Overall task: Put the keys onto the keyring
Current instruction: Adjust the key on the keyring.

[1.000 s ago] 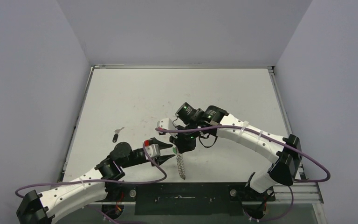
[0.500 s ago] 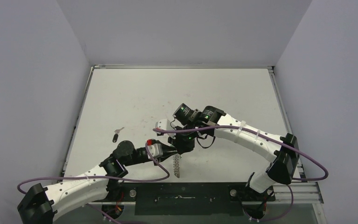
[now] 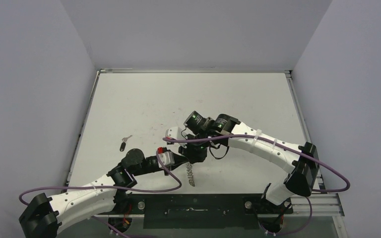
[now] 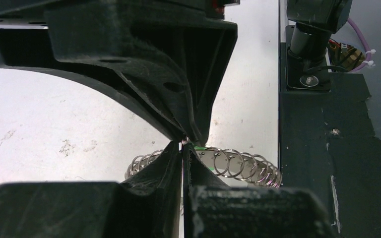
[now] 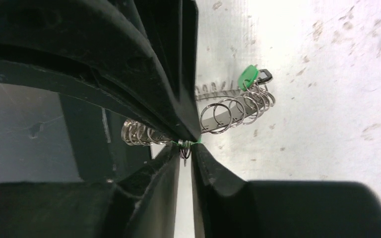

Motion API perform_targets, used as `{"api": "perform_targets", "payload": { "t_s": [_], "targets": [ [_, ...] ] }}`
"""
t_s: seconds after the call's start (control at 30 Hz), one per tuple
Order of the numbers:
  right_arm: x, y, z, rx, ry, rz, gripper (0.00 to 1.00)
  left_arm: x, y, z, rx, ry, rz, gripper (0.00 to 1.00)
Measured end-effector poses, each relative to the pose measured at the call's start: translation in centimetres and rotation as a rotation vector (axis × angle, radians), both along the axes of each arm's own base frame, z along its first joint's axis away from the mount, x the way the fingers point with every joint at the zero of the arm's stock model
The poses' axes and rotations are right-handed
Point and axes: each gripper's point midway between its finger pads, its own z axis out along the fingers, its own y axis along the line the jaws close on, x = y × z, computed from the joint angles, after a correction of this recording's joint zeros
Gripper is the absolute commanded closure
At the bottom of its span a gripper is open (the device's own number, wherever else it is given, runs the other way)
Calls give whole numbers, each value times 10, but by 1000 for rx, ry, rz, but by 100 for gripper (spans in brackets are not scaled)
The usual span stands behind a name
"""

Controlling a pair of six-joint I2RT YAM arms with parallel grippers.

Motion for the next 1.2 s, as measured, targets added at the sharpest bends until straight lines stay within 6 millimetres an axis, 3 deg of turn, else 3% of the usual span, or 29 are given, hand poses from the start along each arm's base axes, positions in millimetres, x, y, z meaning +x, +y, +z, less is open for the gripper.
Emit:
{"api": "perform_targets", "payload": {
  "t_s": [0.13, 0.33, 0.53, 0.83, 0.97, 1.07, 1.2],
  "targets": [
    [7, 4, 0, 52, -34, -21, 60, -2, 3, -1, -18, 4, 5, 100],
    [21, -3, 20, 226, -79, -74, 57, -6, 12, 2, -96, -9, 29, 100],
    [16, -8, 35, 434, -91, -44, 61, -7, 19, 11, -199, -26, 55, 100],
    [1, 6, 41, 587, -59, 55, 67, -12, 22, 38, -312, -57, 43, 100],
    [0, 12, 47, 626, -54, 70, 75, -12, 23, 43, -330, -65, 40, 100],
    [0, 14, 49, 639, -52, 75, 87, -13, 23, 43, -331, -65, 40, 100],
    [-1, 15, 51, 645, -43, 79, 89, -13, 23, 44, -335, -68, 40, 100]
  ]
}}
